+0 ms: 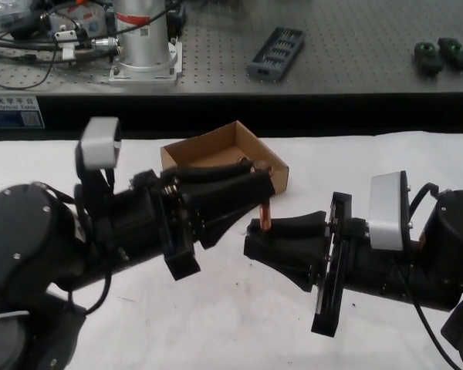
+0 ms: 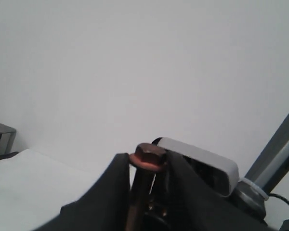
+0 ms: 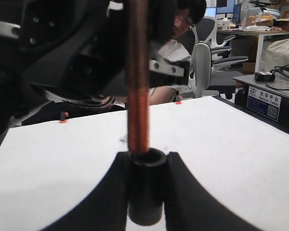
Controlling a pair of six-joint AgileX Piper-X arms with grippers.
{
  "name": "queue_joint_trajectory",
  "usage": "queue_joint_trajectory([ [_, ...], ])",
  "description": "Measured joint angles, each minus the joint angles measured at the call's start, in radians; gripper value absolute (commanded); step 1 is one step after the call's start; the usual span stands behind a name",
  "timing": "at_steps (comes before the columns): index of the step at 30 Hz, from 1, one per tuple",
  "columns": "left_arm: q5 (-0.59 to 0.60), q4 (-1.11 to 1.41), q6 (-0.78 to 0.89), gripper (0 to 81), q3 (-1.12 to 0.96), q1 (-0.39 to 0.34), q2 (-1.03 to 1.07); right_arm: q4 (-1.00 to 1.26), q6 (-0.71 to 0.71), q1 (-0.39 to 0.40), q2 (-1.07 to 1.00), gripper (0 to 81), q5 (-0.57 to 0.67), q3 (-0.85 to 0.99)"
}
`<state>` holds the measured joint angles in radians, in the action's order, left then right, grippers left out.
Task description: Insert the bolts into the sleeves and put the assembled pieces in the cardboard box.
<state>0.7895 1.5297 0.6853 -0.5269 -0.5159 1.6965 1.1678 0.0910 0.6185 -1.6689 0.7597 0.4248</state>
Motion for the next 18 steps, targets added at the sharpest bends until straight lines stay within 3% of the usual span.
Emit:
queue_joint_trajectory([
  [18, 0.040, -0.038, -0.020, 0.6, 0.011, 0.022, -0.113, -0.063, -0.045, 0.000, 0.001, 5.8, 0.017, 0.000],
])
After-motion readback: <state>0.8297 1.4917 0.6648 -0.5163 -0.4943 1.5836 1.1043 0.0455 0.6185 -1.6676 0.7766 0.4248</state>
